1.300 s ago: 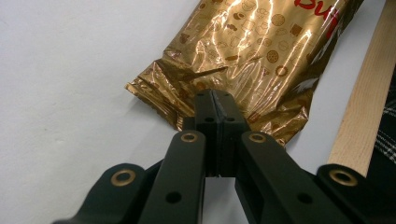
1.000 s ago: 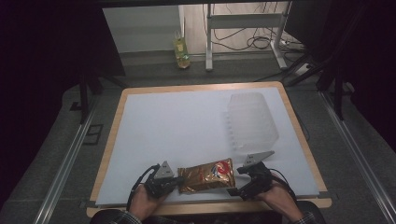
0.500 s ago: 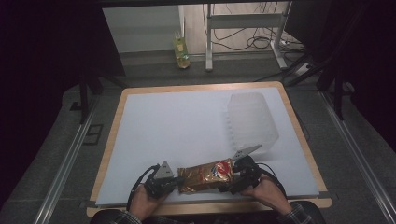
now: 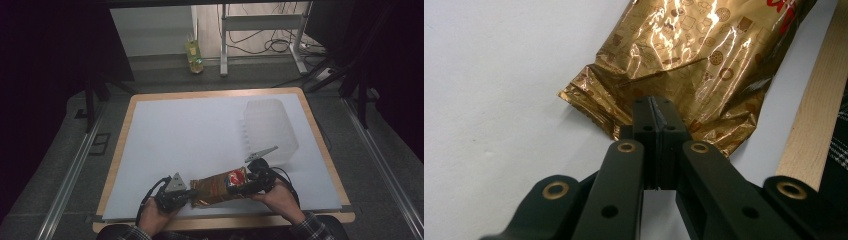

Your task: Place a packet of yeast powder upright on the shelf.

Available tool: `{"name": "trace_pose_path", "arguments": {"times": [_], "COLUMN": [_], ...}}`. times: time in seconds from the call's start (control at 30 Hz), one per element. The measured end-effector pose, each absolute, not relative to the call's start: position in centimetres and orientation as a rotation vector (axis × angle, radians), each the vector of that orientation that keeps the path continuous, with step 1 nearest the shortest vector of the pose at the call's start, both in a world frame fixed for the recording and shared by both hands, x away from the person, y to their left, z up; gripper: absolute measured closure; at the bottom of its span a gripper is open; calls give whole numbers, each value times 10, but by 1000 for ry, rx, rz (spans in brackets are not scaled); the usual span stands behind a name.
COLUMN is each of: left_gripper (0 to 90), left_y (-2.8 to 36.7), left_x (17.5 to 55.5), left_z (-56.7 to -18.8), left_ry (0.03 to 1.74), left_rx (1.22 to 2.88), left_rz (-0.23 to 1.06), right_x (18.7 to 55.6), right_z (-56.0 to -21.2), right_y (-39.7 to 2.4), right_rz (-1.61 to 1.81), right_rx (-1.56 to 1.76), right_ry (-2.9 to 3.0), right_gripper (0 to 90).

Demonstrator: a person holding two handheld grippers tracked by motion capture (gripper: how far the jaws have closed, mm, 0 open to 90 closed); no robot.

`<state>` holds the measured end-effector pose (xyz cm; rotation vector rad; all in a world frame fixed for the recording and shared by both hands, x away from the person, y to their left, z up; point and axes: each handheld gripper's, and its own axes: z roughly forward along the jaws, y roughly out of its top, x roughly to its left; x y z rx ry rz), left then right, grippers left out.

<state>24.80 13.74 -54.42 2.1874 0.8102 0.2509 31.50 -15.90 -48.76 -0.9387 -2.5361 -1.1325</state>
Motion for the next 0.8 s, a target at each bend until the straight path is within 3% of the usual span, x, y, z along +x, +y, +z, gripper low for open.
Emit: {"name": "trace_pose_path", "arguments": {"times": [0.07,0.2,0.33,0.47,0.8], "left_gripper": [896,896,888,800,769], "left_y": [137,136,134,138,147], "left_x": [248,247,245,245,245], "left_z": [-544,-544,-542,-540,-533], "left_ry": [811,813,812,829,838], "left_rx": [2188,2191,2209,2198,2129], "left_rz": [254,261,295,287,288], "right_x": [316,316,318,320,323], "right_z": [-486,-481,-479,-472,-450], "right_y": [-159,-155,-155,-154,-157], "right_rz": [-1131,-1119,-1124,-1132,-1171], "right_rx": [-937,-958,-976,-965,-883], "right_ry": [-2543,-2552,-2526,-2514,-2586], "right_gripper": [410,554,619,710,763]}}
